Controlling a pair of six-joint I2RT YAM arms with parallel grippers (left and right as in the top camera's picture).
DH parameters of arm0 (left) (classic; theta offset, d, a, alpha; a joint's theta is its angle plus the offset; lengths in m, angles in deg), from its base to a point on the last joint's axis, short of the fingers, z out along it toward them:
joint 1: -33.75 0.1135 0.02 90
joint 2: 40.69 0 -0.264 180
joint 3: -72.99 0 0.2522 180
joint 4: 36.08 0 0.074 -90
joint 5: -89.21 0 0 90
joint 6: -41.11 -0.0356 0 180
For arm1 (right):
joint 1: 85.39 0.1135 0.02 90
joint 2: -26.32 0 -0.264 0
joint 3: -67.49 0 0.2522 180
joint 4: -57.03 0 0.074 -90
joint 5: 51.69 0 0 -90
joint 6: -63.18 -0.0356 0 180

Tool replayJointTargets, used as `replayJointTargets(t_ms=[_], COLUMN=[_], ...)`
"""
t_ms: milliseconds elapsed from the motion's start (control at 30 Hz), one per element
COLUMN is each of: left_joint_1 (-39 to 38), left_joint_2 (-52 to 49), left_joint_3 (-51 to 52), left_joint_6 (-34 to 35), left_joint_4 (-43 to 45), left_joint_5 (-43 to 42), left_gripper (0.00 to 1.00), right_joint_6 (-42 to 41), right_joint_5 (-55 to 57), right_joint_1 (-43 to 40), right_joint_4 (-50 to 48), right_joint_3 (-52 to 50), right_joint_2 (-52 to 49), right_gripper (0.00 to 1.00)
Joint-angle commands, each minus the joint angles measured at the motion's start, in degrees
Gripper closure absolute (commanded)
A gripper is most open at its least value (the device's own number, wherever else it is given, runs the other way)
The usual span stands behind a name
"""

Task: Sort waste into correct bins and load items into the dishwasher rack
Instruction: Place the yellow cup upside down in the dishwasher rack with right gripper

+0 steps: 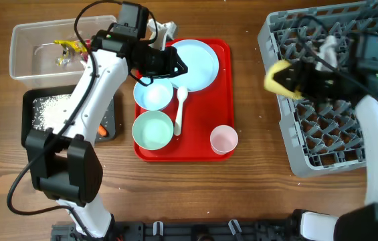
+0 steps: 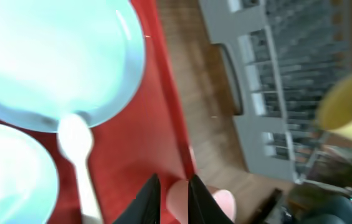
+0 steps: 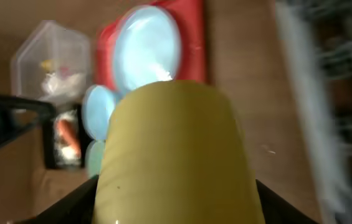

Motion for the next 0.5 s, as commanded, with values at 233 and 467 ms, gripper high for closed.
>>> replayJointTargets(t_ms=[233,467], left_joint_1=[-2.84,-2.86], left_joint_2=[-0.74,-0.74], left_joint_3=[0.15,0.15], left_joint_6=[-0.5,-0.5], left_joint_4=[-0.22,-1.6], left_joint_5=[8.04,10.67], left_gripper=[0.85,0.88], right_joint_6=[-1.64,-1.99], right_joint_5=[33.86,35.69], right_joint_1=[-8.55,-10.19], right_joint_4=[17.4,18.78], right_joint_3=[8.13,7.91], right_joint_2=[3.96,-3.02], right_gripper=[0.42,0.42])
